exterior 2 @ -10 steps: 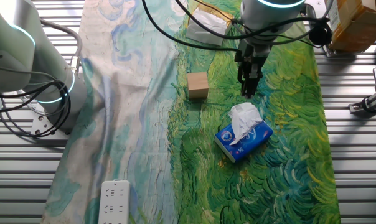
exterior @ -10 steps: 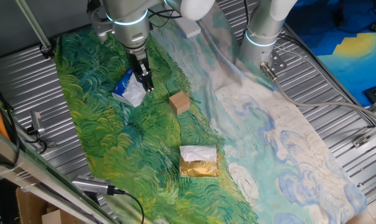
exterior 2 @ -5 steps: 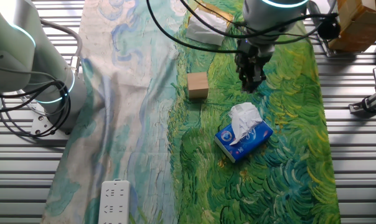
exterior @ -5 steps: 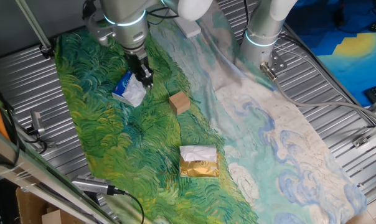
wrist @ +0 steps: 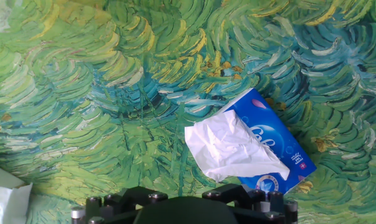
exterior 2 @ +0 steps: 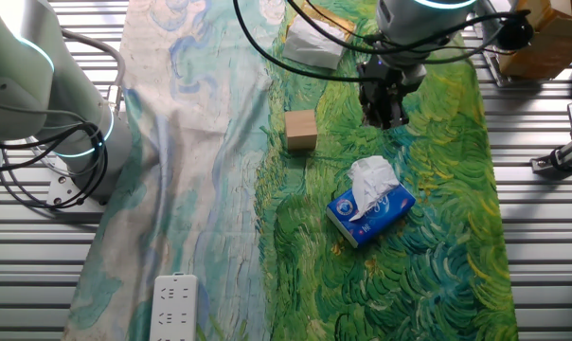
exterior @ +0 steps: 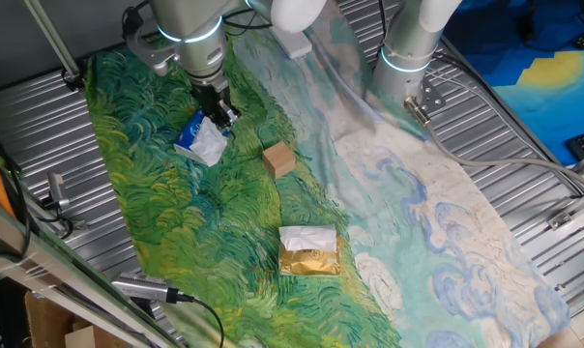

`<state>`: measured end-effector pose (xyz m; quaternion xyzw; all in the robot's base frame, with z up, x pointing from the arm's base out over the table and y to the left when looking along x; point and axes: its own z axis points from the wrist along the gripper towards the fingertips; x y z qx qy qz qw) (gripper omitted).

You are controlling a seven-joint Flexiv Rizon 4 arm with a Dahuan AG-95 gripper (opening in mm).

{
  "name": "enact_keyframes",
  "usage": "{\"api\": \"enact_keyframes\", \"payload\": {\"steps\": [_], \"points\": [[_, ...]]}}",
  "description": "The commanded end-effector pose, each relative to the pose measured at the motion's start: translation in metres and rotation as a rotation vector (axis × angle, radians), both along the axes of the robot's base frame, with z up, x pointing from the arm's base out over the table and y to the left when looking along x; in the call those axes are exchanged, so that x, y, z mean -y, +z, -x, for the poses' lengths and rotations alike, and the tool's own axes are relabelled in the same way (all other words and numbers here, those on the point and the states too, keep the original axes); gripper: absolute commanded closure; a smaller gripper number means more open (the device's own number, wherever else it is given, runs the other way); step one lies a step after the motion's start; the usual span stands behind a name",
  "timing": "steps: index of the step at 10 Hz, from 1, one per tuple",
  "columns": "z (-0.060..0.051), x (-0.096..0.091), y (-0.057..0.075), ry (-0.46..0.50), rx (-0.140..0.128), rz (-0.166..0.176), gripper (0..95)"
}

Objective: Pick up one small block

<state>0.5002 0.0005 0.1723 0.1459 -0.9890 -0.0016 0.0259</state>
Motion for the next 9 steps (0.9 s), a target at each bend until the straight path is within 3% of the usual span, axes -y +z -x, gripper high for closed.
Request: {"api": "enact_keyframes", "payload": {"steps": [1, 6, 9], "points": [[-0.0002, 0.0001, -0.0002, -0.046, 0.012, -0.004, 95.0], [-0.0003, 0.0, -0.0003, -0.073, 0.006, -0.001, 95.0], [-0.0003, 0.0, -0.0003, -0.092, -0.015, -0.002, 95.0]]}}
